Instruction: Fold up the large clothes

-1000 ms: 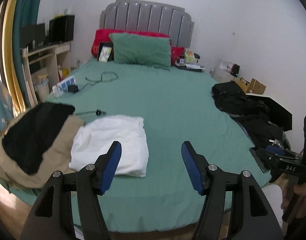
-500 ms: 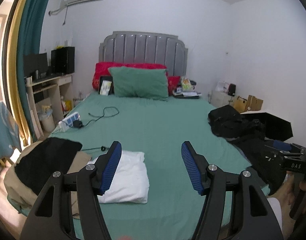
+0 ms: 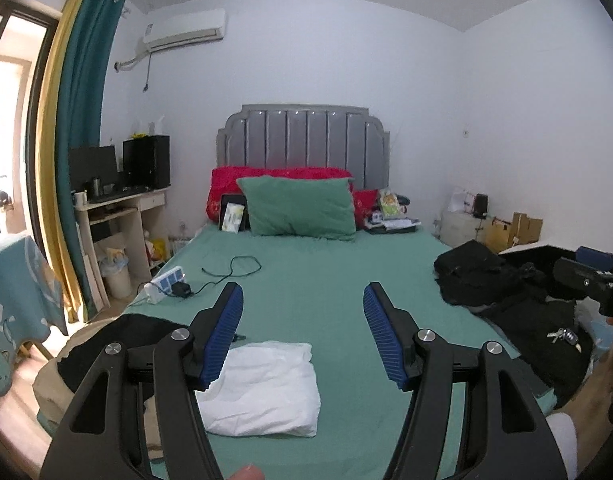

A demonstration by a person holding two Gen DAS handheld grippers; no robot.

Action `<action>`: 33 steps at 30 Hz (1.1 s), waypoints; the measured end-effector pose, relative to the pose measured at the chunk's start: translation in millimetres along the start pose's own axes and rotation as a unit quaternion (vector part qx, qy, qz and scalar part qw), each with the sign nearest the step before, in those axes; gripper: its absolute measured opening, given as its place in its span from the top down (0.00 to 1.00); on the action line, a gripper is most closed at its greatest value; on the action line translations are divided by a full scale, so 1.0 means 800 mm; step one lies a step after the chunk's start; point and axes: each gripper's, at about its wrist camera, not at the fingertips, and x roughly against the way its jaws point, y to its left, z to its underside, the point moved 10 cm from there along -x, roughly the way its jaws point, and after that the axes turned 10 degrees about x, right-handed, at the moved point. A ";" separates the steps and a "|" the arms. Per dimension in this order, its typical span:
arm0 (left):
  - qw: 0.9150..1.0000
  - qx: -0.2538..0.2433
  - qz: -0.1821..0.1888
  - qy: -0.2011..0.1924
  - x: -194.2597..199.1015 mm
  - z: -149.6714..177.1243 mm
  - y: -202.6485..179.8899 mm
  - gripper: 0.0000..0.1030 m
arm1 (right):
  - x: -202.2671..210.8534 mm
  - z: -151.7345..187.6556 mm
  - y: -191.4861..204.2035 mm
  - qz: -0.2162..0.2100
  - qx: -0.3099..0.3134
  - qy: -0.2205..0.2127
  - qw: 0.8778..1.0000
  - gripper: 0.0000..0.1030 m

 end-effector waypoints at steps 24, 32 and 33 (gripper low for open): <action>0.999 0.048 0.002 -0.011 0.009 0.011 0.034 0.12 | 0.003 -0.015 0.052 -0.031 0.025 -0.045 0.998 0.02; 0.999 0.033 0.009 0.002 0.003 0.027 0.030 0.12 | -0.019 0.005 0.066 -0.049 0.021 -0.026 0.998 0.02; 0.999 0.033 0.010 0.004 0.002 0.028 0.030 0.12 | -0.022 0.009 0.066 -0.052 0.020 -0.023 0.998 0.02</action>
